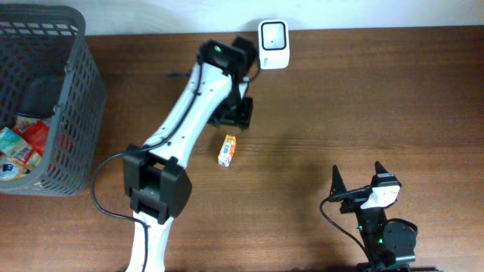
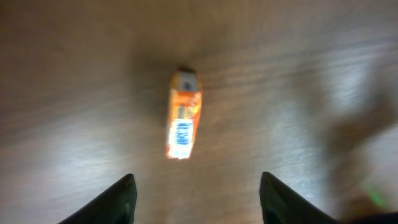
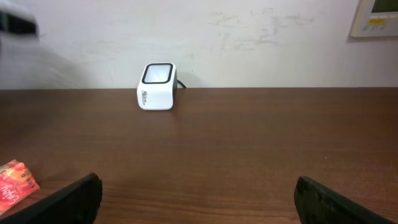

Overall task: Scan the item barcode
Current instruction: 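Lift the orange box out and drop it on the table centre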

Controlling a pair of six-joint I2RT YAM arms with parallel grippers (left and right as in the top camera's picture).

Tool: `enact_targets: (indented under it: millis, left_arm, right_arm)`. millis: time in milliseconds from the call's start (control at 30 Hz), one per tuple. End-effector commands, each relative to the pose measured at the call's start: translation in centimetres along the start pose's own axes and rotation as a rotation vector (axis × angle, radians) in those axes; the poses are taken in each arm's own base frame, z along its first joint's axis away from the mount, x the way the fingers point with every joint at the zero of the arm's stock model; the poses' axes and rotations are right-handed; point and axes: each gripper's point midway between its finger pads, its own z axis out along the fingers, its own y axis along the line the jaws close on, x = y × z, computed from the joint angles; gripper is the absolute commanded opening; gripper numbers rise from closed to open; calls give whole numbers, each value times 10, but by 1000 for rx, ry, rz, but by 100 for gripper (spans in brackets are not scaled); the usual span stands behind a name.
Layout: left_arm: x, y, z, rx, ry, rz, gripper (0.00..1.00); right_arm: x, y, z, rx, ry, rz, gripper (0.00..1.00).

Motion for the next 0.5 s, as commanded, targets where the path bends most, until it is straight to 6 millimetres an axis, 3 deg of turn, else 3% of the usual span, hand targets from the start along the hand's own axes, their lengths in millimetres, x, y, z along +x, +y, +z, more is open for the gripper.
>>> enact_targets:
  millis: [0, 133, 233, 467]
  left_arm:
    - [-22, 22, -66, -59, -204, 4, 99]
    - [-28, 24, -115, -28, -358, 0, 99]
    - [-21, 37, -148, -31, -443, -26, 99]
    - [1, 97, -208, -223, -605, -139, 99]
  right_arm:
    - [3, -4, 0, 19, 5, 4, 98]
    - [3, -4, 0, 19, 5, 4, 98]
    - [3, -4, 0, 19, 5, 4, 98]
    - [3, -4, 0, 19, 5, 4, 98]
